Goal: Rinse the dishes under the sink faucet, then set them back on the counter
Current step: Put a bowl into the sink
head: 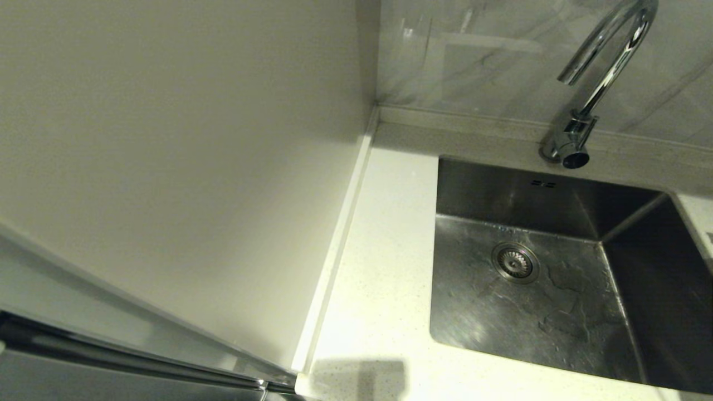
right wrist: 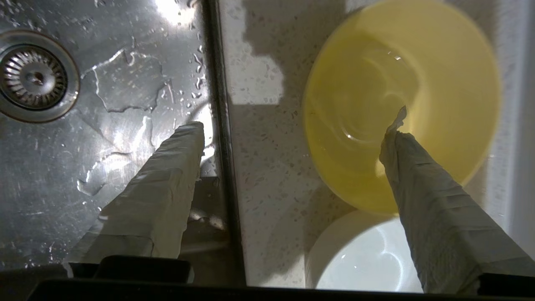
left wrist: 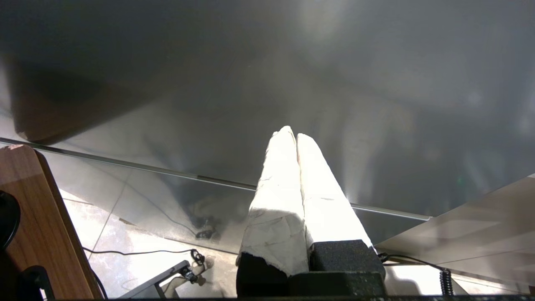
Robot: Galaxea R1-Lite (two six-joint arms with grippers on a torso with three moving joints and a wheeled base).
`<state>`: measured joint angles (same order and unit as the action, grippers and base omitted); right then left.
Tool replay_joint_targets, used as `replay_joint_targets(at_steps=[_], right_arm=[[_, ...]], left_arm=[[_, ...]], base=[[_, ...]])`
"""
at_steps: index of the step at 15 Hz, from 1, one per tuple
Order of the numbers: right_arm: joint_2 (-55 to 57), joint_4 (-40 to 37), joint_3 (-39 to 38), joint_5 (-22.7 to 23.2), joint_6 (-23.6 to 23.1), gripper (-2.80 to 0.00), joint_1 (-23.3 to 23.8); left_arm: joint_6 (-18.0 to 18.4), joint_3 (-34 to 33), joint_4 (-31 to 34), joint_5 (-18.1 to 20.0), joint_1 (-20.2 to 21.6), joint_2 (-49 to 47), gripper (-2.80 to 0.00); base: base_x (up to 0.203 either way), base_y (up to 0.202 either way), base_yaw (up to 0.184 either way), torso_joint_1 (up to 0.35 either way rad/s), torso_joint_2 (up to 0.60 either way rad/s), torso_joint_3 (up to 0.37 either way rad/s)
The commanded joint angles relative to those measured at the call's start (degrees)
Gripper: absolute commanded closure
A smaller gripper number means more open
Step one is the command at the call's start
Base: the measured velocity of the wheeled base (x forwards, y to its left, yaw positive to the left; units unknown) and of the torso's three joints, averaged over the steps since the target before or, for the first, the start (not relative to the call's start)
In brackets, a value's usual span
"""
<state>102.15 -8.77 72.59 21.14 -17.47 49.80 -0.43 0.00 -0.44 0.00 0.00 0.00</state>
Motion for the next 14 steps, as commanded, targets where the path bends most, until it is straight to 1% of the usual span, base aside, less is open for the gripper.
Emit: replay_joint_targets(at_steps=[1,9,10,14], right_arm=[[3.7,-0.1,1.1,0.1,-0.1,-2.8,0.0],[8.2,-0.1,5.3,-1.2,-0.1,-2.8,-0.1],[8.7,-0.1,5.9,-1.9,0.0,0.0,-0.1],[8.9,-0.1,6.1,-2.3,-0.1,0.0,-0.1]], left_arm=[[0.0,-0.2,0.0,0.0,0.0,0.0,0.0],[0.0,-0.2,0.0,0.0,0.0,0.0,0.0],[0.0,-0.2,0.0,0.0,0.0,0.0,0.0],[0.0,-0.2,0.0,0.0,0.0,0.0,0.0]], base=[[0.0,0.0,0.0,0.0,0.0,0.0],[0.0,0.0,0.0,0.0,0.0,0.0],[0.0,0.0,0.0,0.0,0.0,0.0],[0.0,0.0,0.0,0.0,0.0,0.0]])
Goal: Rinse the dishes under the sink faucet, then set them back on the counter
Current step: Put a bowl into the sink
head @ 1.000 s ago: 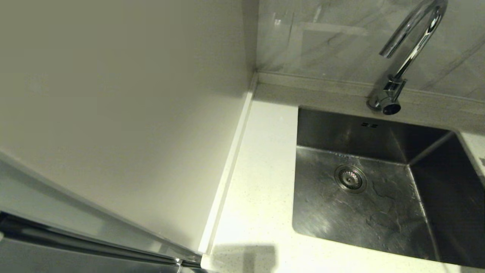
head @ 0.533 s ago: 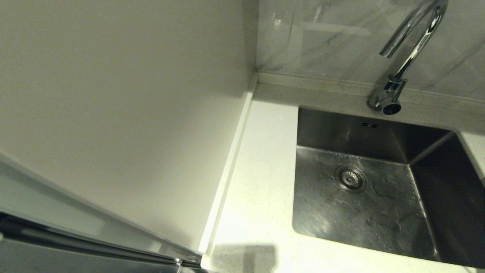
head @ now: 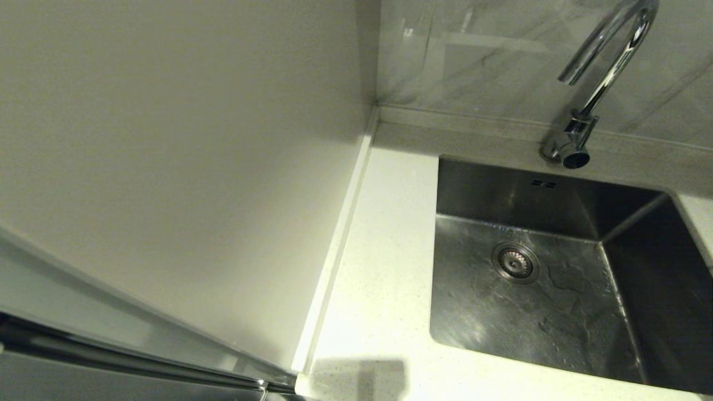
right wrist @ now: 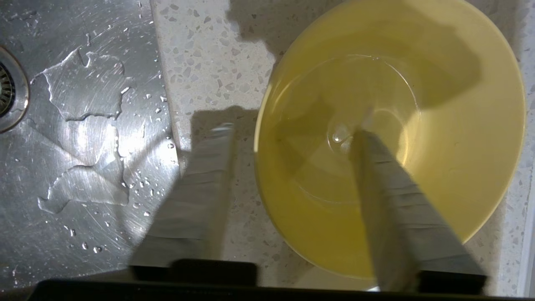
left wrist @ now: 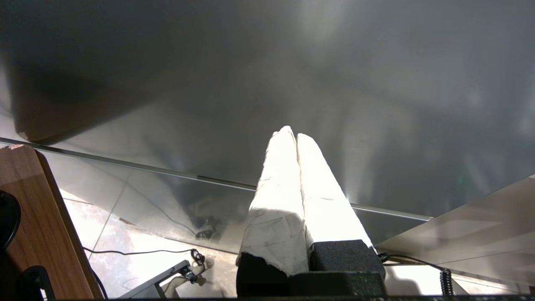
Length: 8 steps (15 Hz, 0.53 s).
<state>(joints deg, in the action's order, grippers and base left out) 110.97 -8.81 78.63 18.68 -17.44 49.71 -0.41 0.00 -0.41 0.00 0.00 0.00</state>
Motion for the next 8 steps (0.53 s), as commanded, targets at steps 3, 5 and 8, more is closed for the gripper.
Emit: replay_joint_targets(at_steps=[3,5,8], right_arm=[[0.0,-0.1,-0.5,0.0,-0.3,0.0,-0.1],[0.2,-0.1,-0.8,0.3,-0.3,0.0,-0.1],[0.2,0.0,-0.9,0.9,-0.2,0.0,-0.2]], left_arm=[[0.0,-0.2,0.0,0.0,0.0,0.0,0.0],[0.0,-0.2,0.0,0.0,0.0,0.0,0.0],[0.0,-0.2,0.0,0.0,0.0,0.0,0.0]], base=[[0.0,0.0,0.0,0.0,0.0,0.0],[0.0,0.0,0.0,0.0,0.0,0.0],[0.0,0.0,0.0,0.0,0.0,0.0]])
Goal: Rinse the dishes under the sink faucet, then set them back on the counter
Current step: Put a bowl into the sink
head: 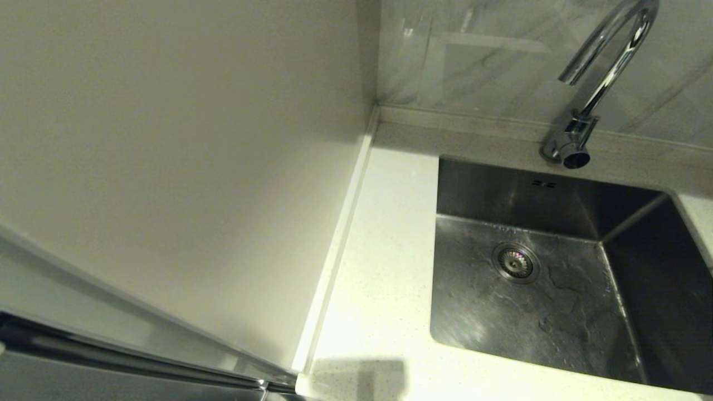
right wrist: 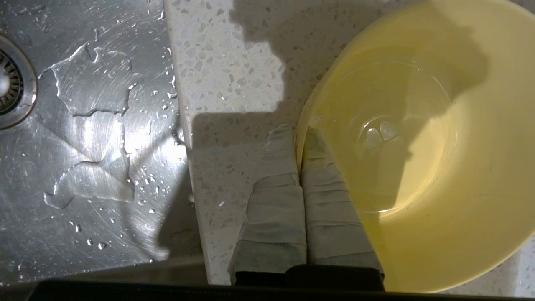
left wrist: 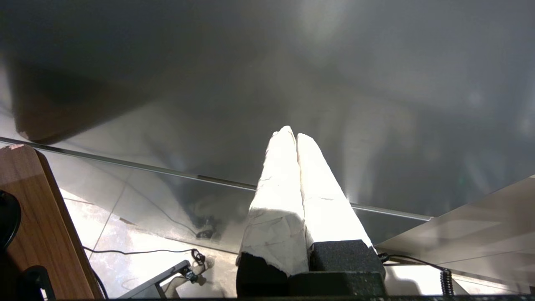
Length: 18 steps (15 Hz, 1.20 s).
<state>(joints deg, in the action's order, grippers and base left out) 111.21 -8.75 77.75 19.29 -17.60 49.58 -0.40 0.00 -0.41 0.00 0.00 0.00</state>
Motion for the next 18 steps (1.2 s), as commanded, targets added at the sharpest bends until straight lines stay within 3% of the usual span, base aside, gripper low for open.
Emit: replay_joint_targets(at_steps=[1,6,9,14,18], right_arm=[[0.1,0.0,-0.1,0.7,-0.1,0.0,-0.3],[-0.2,1.6,-0.2,1.1,0.5,0.0,-2.3],[-0.9,7.9,-1.9,1.0,4.9,0.0,-4.7],[-8.7,10.5,-10.9,1.5,6.7,0.0,-7.6],[-19.5,10.5,-19.7,1.8,8.7,0.0,-15.3]], left_arm=[[0.0,-0.2,0.0,0.0,0.0,0.0,0.0],[0.0,-0.2,0.0,0.0,0.0,0.0,0.0],[0.0,-0.2,0.0,0.0,0.0,0.0,0.0],[0.0,-0.2,0.0,-0.1,0.0,0.0,0.0],[0.0,-0.2,0.0,0.0,0.0,0.0,0.0]], base=[[0.0,0.0,0.0,0.0,0.0,0.0],[0.0,0.0,0.0,0.0,0.0,0.0],[0.0,0.0,0.0,0.0,0.0,0.0],[0.0,0.0,0.0,0.0,0.0,0.0],[0.0,0.0,0.0,0.0,0.0,0.0]])
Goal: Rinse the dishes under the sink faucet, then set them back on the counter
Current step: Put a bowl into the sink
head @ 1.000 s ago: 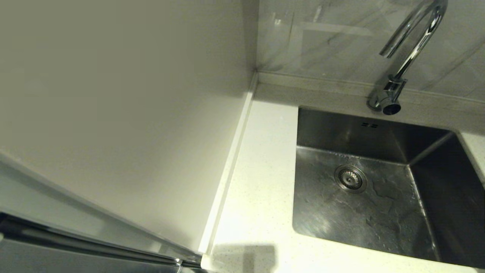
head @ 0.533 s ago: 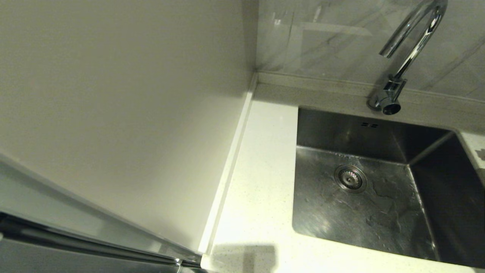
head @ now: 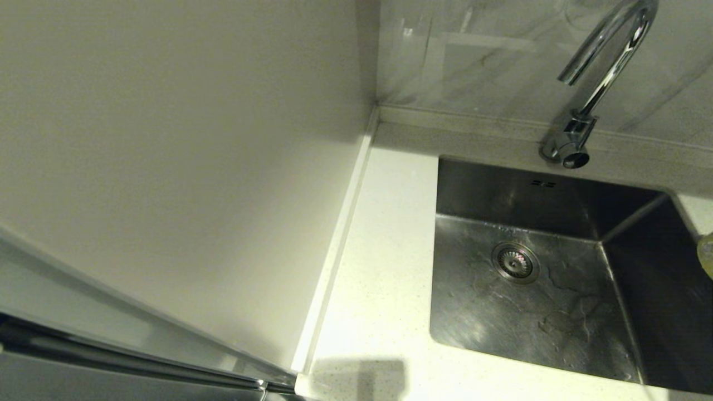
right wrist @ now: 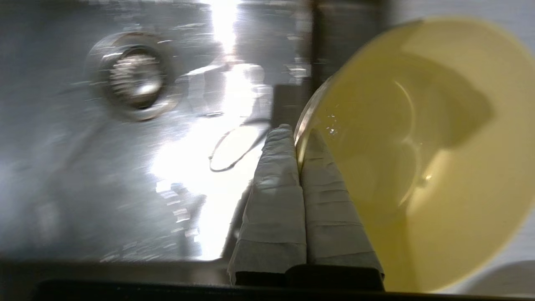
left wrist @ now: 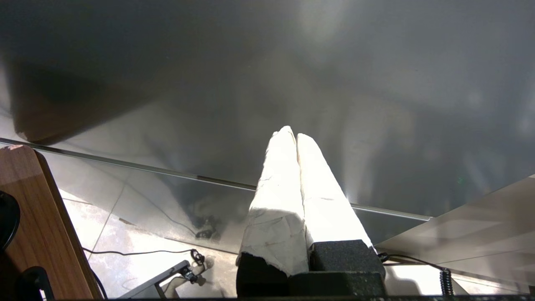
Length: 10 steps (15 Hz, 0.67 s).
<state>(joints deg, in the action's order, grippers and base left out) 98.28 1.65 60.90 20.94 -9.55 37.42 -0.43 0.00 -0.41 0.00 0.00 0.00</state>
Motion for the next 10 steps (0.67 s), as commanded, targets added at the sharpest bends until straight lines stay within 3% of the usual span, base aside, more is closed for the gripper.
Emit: replay_joint_targets(at_steps=[1,5,8,10], right_arm=[[-9.5,0.0,-4.6,0.1,1.9,0.0,-6.2],[-17.9,-0.2,-14.8,-2.8,3.3,0.0,-19.9],[-17.2,0.2,-19.6,-11.5,3.5,0.0,-29.7],[-13.3,1.8,-20.8,-17.4,3.4,0.0,-33.7]], left_arm=[[0.0,-0.2,0.0,0.0,0.0,0.0,0.0],[0.0,-0.2,0.0,0.0,0.0,0.0,0.0],[0.0,-0.2,0.0,0.0,0.0,0.0,0.0],[0.0,-0.2,0.0,0.0,0.0,0.0,0.0]], base=[[0.0,0.0,0.0,0.0,0.0,0.0],[0.0,0.0,0.0,0.0,0.0,0.0],[0.0,0.0,0.0,0.0,0.0,0.0],[0.0,0.0,0.0,0.0,0.0,0.0]])
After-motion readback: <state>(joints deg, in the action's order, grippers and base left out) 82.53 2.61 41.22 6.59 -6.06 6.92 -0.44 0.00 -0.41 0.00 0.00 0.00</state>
